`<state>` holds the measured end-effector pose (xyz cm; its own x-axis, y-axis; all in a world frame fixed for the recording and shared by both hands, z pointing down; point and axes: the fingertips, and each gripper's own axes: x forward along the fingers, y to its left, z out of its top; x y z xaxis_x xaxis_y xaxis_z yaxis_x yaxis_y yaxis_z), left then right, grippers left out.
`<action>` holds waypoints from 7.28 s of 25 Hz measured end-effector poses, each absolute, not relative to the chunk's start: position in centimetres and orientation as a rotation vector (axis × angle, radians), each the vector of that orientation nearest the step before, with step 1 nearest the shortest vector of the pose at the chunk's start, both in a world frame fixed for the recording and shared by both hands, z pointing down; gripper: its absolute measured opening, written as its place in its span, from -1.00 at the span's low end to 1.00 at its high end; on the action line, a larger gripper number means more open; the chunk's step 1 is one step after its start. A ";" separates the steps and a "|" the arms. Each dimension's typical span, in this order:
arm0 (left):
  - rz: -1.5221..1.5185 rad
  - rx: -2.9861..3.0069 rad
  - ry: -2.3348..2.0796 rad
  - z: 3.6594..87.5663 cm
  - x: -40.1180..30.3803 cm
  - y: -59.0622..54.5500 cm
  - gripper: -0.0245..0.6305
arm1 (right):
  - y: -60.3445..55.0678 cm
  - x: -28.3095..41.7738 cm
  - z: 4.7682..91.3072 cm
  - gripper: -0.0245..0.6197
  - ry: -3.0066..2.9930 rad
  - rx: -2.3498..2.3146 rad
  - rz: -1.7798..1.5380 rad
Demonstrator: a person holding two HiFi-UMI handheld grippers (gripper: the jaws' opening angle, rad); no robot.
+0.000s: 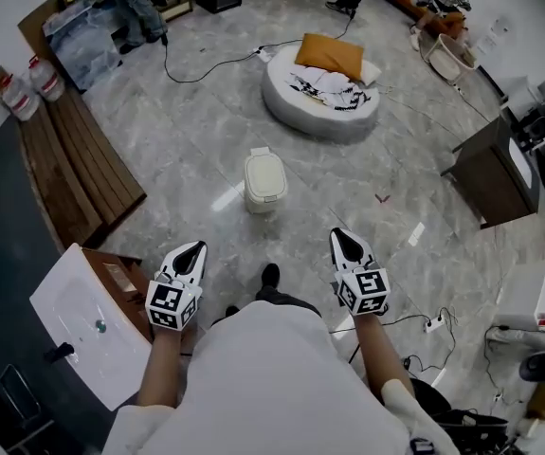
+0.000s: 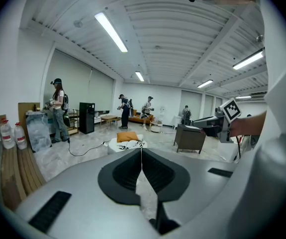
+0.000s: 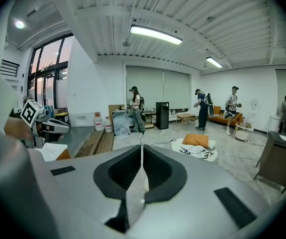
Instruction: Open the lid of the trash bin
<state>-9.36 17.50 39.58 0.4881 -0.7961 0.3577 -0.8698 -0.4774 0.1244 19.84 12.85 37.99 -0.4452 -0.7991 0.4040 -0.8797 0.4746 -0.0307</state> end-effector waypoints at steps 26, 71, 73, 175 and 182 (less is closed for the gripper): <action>0.417 2.334 -1.531 40.6 -2.5 4.6 -0.87 | -2.6 23.6 41.3 -0.81 -2.481 1.161 0.308; 0.638 2.336 -1.082 56.5 -11.2 -8.1 -0.87 | -10.4 13.0 57.8 -0.81 -2.096 1.043 0.591; 0.644 2.336 -1.058 57.8 -11.5 -8.3 -0.87 | -10.5 12.3 59.3 -0.81 -2.077 1.024 0.598; 0.582 1.986 -1.200 71.7 -4.8 -4.4 -0.87 | -13.6 14.6 92.0 -0.77 -1.734 0.769 0.865; 0.627 2.020 -1.196 67.9 -3.5 -5.2 -0.87 | -15.1 14.8 84.8 -0.77 -1.843 0.765 0.856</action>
